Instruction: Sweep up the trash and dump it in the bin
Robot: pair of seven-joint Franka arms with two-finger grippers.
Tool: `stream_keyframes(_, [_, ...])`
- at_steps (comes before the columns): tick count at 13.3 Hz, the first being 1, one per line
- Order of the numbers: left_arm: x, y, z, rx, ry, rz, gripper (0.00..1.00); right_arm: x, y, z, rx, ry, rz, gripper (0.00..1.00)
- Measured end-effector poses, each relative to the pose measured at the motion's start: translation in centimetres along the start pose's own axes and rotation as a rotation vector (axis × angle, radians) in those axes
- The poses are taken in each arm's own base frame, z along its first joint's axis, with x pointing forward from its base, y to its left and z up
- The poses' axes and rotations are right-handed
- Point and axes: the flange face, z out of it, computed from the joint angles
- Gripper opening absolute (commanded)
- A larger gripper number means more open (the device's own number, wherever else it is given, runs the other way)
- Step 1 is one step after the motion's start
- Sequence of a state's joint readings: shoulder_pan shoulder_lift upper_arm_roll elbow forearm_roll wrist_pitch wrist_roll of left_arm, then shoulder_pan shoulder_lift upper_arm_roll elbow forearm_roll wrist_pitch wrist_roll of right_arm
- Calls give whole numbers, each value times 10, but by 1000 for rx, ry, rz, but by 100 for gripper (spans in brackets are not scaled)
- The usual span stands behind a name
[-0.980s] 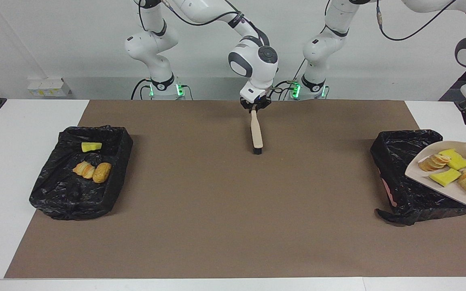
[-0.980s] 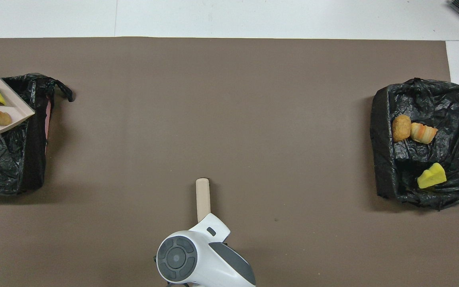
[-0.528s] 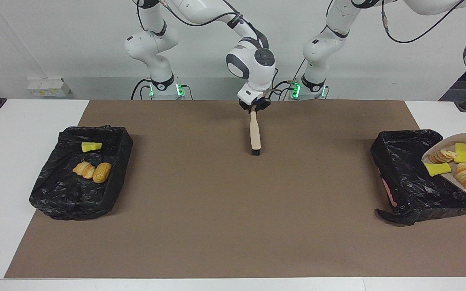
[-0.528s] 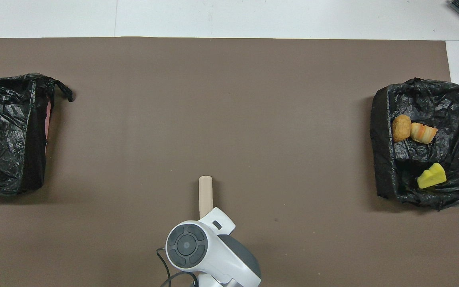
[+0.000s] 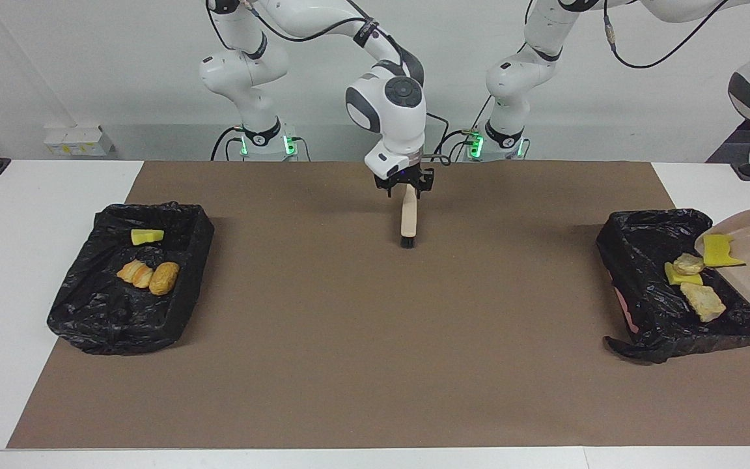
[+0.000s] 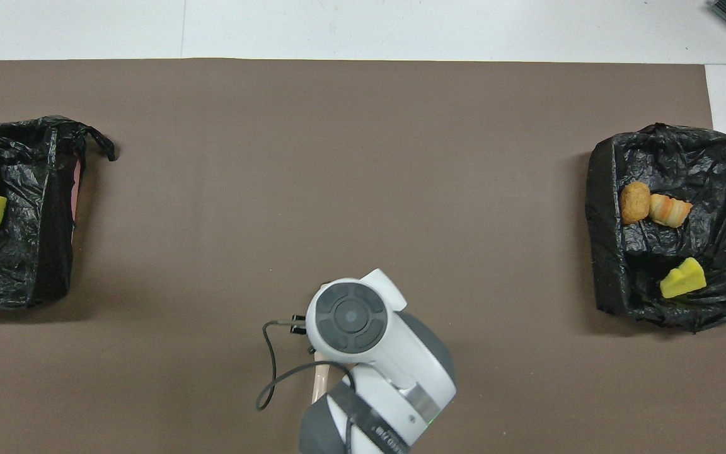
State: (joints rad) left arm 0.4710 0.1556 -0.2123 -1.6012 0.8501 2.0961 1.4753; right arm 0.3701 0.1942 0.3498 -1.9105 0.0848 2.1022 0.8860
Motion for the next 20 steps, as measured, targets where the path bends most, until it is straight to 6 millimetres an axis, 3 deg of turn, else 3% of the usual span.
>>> stream_keyframes(3, [8,-6,-34,31,-32,29,0,83,57,-46,57,71,102,100])
stream_keyframes(5, [2,-4,-34,29,-40,22,0,114,86,-63,45,124,112,100])
stream_keyframes(8, [-9,-1,-33,25,-67,18,0,141,119,-98,21,223,142,100])
stream_keyframes(11, [6,1,-46,25,-87,-15,0,152,162,-145,8,280,137,100])
stream_keyframes(14, [54,8,-66,-26,-136,-67,0,147,207,-194,-57,272,61,100])
stream_keyframes(17, [62,14,-63,-23,-248,-12,0,136,233,-241,-98,227,82,100])
stream_keyframes(20, [66,17,-66,-42,-271,-62,0,140,259,-257,-108,202,126,100])
